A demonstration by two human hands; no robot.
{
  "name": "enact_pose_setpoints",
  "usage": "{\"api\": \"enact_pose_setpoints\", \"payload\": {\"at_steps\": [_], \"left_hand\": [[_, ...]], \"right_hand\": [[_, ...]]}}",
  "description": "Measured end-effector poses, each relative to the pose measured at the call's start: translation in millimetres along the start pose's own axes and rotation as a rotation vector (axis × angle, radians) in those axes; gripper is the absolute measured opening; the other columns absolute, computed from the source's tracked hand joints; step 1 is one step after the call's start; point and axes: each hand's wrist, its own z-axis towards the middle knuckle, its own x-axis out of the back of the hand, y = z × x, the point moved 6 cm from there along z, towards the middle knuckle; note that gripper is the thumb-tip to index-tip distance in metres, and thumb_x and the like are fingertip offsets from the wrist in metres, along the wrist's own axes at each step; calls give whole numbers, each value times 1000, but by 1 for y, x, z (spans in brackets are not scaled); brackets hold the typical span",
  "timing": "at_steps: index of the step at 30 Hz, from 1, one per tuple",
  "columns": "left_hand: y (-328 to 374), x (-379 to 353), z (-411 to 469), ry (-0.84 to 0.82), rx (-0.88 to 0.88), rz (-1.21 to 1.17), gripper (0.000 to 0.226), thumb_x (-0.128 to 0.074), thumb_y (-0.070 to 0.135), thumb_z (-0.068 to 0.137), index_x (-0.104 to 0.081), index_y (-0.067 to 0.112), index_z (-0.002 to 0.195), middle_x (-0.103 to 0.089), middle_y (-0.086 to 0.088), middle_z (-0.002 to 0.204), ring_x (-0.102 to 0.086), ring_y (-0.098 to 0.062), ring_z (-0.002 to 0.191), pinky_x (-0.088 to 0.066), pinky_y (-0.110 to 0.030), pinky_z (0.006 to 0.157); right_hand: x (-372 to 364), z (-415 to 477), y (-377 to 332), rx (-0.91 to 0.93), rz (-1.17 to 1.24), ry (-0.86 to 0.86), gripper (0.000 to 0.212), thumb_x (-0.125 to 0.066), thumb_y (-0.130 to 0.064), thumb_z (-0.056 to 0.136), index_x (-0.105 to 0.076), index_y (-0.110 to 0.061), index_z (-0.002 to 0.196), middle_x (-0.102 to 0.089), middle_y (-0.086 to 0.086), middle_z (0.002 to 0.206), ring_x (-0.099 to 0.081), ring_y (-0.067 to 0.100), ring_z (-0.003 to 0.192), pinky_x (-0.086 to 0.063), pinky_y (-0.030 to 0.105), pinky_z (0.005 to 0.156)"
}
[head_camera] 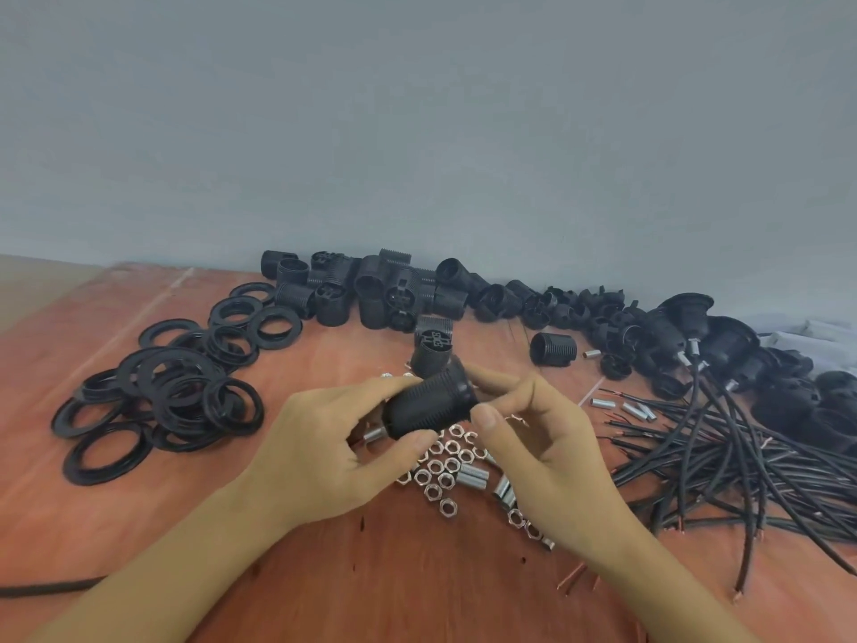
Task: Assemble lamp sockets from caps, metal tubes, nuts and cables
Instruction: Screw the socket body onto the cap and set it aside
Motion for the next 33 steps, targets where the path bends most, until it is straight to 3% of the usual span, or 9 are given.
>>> {"api": "enact_pose_setpoints", "payload": {"at_steps": [3,7,11,17,22,24,27,31,33], "left_hand": [[-5,-3,-1,-83,41,-40,42,-60,47,86,-70,17,113,-66,13,73,-60,-4,60,-50,-27,54],[-10,-8,-2,-182,69,-179,42,-52,52,93,-68,19,112,-62,9,68,-56,-8,56,-45,-28,50],[-9,-9,-3,-191,80,-207,46,-52,55,92,-67,18,116,-67,7,76,-61,-11,63,-49,-32,54],[-1,-6,-2,-129,-62,-4,51,-59,51,89,-63,15,126,-66,18,100,-64,-2,78,-56,-30,63],[-7,-1,-1,-54,11,-43,51,-56,52,91,-61,17,127,-70,7,103,-69,-19,77,-56,-37,64],[-10,0,-2,-45,25,-50,50,-55,53,91,-60,19,128,-69,12,104,-67,-16,71,-55,-33,62],[-14,2,-2,-16,59,-63,49,-58,50,90,-61,19,127,-70,11,104,-67,-17,67,-54,-33,63],[-14,2,-1,2,56,-50,48,-58,49,90,-61,17,126,-67,17,104,-60,4,70,-49,-17,67],[-15,4,-1,17,56,-58,46,-58,48,90,-61,19,126,-67,15,100,-60,2,69,-48,-17,65]], "right_hand": [[4,0,6,-53,83,-44,10,-72,-23,84,-64,-23,89,-69,-2,124,-63,17,118,-54,37,92],[9,-1,10,-88,160,-119,45,-76,-18,77,-57,-13,117,-68,2,126,-64,23,117,-56,36,90],[14,1,12,-140,74,-113,54,-80,-25,73,-59,-20,121,-72,0,116,-69,20,105,-57,35,87],[10,7,11,-175,-90,-2,40,-71,-47,75,-65,-30,111,-65,-11,67,-60,6,63,-49,24,60],[0,10,1,-130,-61,-31,47,-44,-57,88,-71,-21,103,-62,-12,64,-56,6,60,-46,23,58],[4,10,4,-156,-102,12,66,-40,-64,87,-72,-7,78,-62,6,57,-51,21,51,-43,33,56],[14,9,7,-204,-124,144,84,-36,-71,91,-61,-2,49,-50,17,43,-42,14,41,-42,17,53],[1,12,10,-295,83,68,61,-40,-74,84,-75,-25,78,-63,2,57,-56,14,53,-46,23,53],[2,12,10,-296,76,65,71,-40,-75,83,-68,-16,55,-57,6,47,-50,17,45,-44,26,51]]}}
